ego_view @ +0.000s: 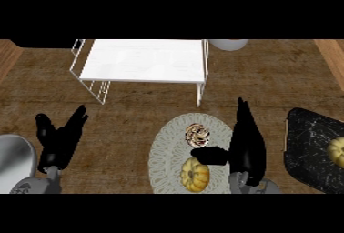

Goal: Pick the cupcake from the placemat and place it in the tiered shelf

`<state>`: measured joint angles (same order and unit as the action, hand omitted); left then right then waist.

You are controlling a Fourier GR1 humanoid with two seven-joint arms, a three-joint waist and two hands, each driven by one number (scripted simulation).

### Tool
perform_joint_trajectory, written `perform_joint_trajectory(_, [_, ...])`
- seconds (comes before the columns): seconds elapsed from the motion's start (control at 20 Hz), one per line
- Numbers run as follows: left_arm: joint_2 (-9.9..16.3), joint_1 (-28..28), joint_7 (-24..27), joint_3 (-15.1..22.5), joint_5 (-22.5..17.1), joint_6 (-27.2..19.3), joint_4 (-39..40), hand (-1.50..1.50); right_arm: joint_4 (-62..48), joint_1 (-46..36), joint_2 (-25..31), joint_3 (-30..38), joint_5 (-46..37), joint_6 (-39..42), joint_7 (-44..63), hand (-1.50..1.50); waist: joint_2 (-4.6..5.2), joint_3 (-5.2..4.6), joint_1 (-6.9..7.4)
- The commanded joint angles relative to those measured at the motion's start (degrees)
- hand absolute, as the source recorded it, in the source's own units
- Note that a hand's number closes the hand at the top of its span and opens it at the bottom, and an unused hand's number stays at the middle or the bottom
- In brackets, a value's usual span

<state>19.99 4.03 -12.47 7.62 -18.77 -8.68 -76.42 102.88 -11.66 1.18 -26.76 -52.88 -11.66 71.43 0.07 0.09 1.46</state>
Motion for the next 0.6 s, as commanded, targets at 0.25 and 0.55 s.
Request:
perform_joint_trajectory(0.25, [-0.7, -3.4, 1.0, -0.2, -0.4, 1.5, 0.1, 0.0, -8.4, -2.9, -1.1, -0.4, -2.1, 0.0, 13.8, -1.5, -0.19, -0.23, -0.64])
perform_joint_trajectory(0.55, [-0.5, -0.2, 0.0, -1.1, -0.4, 2.6, 3.2, 0.0, -14.2, -5.7, -1.1, 0.0, -0.8, -1.7, 13.8, -1.5, 0.1, -0.2, -0.96])
